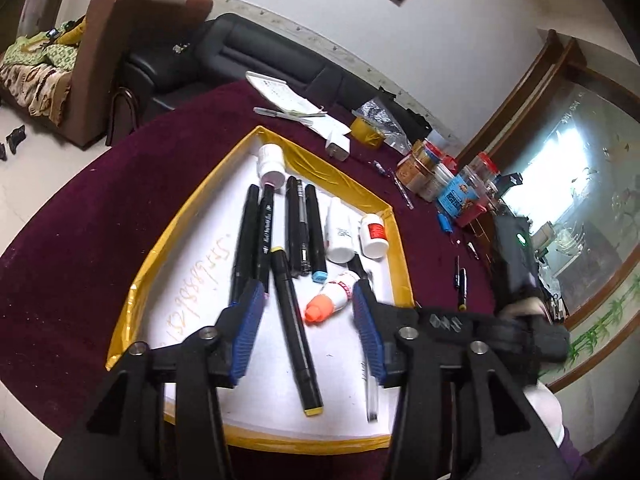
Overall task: Organize rigid objects
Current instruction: 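Open the right gripper to drop the clear pen into the tray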
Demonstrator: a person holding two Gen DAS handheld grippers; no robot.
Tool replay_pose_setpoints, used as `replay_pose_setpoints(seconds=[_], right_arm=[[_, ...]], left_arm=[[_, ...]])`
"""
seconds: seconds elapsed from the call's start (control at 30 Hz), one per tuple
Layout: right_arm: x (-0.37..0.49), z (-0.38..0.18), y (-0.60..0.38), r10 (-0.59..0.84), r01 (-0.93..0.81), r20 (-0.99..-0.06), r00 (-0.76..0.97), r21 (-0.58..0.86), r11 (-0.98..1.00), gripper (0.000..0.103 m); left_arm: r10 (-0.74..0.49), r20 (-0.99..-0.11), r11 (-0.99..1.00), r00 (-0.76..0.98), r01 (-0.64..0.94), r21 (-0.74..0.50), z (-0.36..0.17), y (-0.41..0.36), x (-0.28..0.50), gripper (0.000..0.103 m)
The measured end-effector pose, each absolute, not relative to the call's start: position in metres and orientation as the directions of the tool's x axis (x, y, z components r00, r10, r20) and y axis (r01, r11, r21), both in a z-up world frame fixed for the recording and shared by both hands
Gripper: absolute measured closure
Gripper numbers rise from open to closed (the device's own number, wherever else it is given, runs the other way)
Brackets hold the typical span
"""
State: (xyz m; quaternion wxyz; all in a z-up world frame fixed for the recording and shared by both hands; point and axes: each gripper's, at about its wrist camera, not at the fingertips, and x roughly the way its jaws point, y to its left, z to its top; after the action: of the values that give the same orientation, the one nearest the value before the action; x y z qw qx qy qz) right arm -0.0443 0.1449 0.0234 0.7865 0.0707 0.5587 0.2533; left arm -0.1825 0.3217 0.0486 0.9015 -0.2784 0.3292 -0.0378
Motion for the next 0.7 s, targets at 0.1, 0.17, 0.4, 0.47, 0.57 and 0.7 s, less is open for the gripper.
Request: replay_pose_setpoints(seconds=[0.1,0.17,0.4,0.47,0.57,0.7], right_arm=[[-0.035,0.025,0.157,0.464,-0.335,-0.844,0.269,0.37,0.867,0.092],[-0.036,0.028,0.163,0.471,-0.374,-0.844,0.256,0.363,0.853,0.081],[-0.044,0.046,0.113,0.552,-0.392,-0.759,0.346,0.418,0.82,0.073],[-0.048,0.051,0.091,0.595,-0.402,-0.716,0.365,0.455,0.795,0.07],[-0.06,0.06,0.061,0.557,-0.398,-0.684,0.472,0.399,0.826,0.07],[-0.08,0.081,0.028,0.529,-0.393,-0.597,0.603,0.355,0.848,0.069]], left_arm=[[-0.254,-0.573,0.848,0.779,-0.105,-0.52,0.049,0.317,-0.183,0.05],[-0.251,-0.576,0.85,0.778,-0.107,-0.515,0.05,0.316,-0.185,0.049],[-0.242,-0.583,0.862,0.776,-0.104,-0.496,0.052,0.304,-0.186,0.045],[-0.25,-0.589,0.865,0.769,-0.096,-0.493,0.052,0.296,-0.182,0.045],[-0.273,-0.586,0.873,0.763,-0.06,-0.485,0.055,0.28,-0.177,0.045],[-0.286,-0.577,0.89,0.765,-0.012,-0.457,0.064,0.261,-0.176,0.045]])
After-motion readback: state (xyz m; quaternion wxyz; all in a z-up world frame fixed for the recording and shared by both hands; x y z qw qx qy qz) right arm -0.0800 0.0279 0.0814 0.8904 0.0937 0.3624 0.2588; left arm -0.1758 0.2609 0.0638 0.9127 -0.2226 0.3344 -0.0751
